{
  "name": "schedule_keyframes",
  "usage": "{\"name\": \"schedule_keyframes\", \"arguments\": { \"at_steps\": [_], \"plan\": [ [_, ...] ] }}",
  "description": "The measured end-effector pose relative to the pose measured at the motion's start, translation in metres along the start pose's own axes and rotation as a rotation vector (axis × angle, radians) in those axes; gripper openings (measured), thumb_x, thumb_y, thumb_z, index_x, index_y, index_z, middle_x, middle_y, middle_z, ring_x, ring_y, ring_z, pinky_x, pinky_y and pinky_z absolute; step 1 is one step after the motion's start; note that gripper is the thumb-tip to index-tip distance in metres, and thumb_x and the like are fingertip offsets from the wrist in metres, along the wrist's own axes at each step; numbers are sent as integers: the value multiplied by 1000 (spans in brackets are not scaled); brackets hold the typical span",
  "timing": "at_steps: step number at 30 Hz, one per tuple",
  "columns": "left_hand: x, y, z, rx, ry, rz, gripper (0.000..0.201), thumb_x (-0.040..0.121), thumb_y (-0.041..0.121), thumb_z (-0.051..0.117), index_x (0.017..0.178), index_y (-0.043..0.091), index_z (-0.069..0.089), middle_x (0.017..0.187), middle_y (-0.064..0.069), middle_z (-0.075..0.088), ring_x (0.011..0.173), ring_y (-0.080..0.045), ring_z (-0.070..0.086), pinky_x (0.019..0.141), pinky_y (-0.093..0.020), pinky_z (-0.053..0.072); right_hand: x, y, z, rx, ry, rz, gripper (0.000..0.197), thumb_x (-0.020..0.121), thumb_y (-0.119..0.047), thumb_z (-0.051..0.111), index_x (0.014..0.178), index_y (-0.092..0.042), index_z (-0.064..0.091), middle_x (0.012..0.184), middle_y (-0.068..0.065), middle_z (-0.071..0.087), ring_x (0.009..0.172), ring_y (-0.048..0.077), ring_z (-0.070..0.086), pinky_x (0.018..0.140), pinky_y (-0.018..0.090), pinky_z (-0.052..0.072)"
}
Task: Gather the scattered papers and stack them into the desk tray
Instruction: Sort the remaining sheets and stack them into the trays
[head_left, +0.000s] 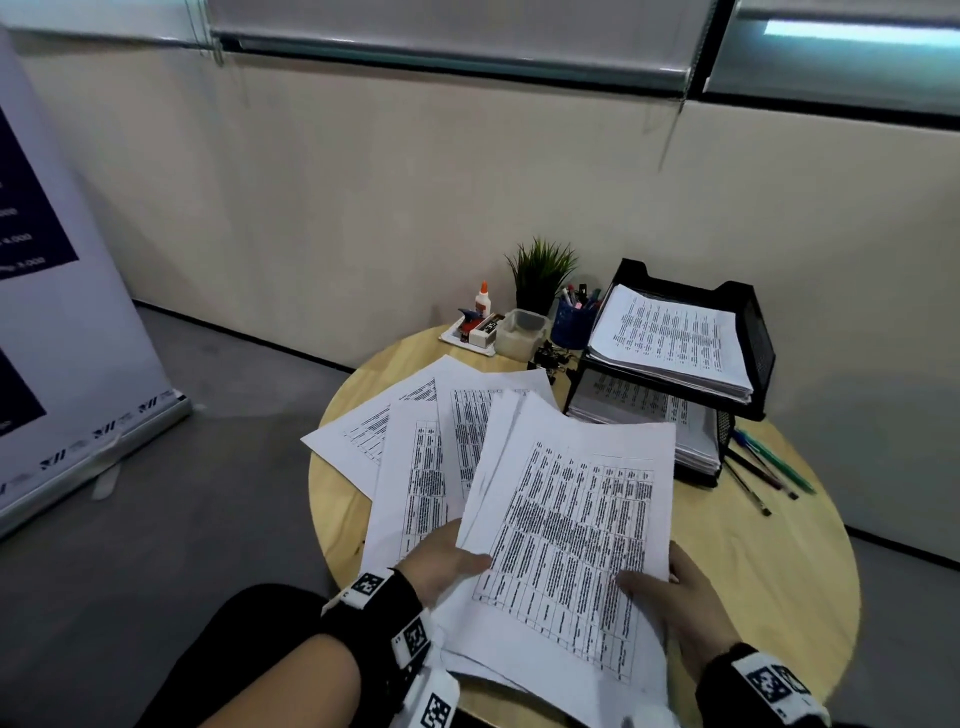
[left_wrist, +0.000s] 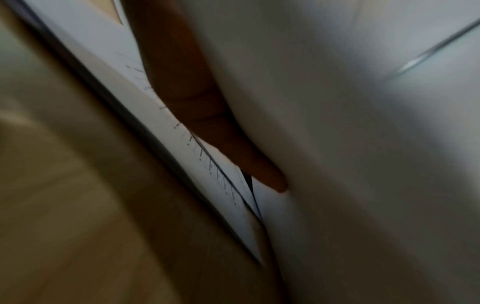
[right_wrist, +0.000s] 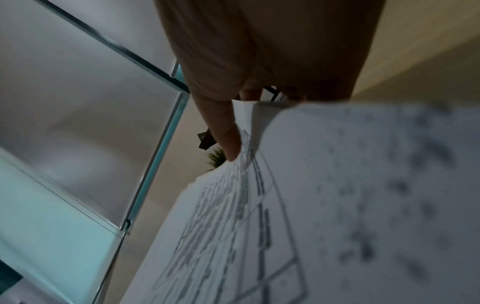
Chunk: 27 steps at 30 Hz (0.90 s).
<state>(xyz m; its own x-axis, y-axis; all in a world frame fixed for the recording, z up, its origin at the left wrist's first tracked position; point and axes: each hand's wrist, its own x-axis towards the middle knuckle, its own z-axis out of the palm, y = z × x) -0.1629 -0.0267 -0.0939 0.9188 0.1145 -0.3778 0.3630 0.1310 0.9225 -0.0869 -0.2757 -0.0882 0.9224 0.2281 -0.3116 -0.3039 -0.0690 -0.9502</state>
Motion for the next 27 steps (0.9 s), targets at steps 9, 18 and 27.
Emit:
{"name": "schedule_keyframes", "arguments": {
  "at_steps": [9,18,27],
  "plan": [
    [-3,6,-8,-37,-35,6,34,87,-4,57,118,11,55,109,1,66,102,-14,59,78,-14,46,-5,0,-3,283,-136,200,55,75,-1,66,128,-2,51,111,24,67,95,44,66,80,51,55],
    [-1,2,-8,-112,-17,26,33,86,-6,57,116,10,57,106,0,70,107,-19,61,100,-30,43,-11,-9,-3,311,-165,256,42,73,1,64,114,4,60,106,27,68,90,44,68,75,49,57],
    [41,10,-9,617,420,-37,42,85,22,61,122,4,52,125,-11,55,114,-26,54,93,-29,43,1,4,-5,244,63,105,44,84,21,46,126,8,46,114,30,61,102,46,59,97,60,42]
  ]
}}
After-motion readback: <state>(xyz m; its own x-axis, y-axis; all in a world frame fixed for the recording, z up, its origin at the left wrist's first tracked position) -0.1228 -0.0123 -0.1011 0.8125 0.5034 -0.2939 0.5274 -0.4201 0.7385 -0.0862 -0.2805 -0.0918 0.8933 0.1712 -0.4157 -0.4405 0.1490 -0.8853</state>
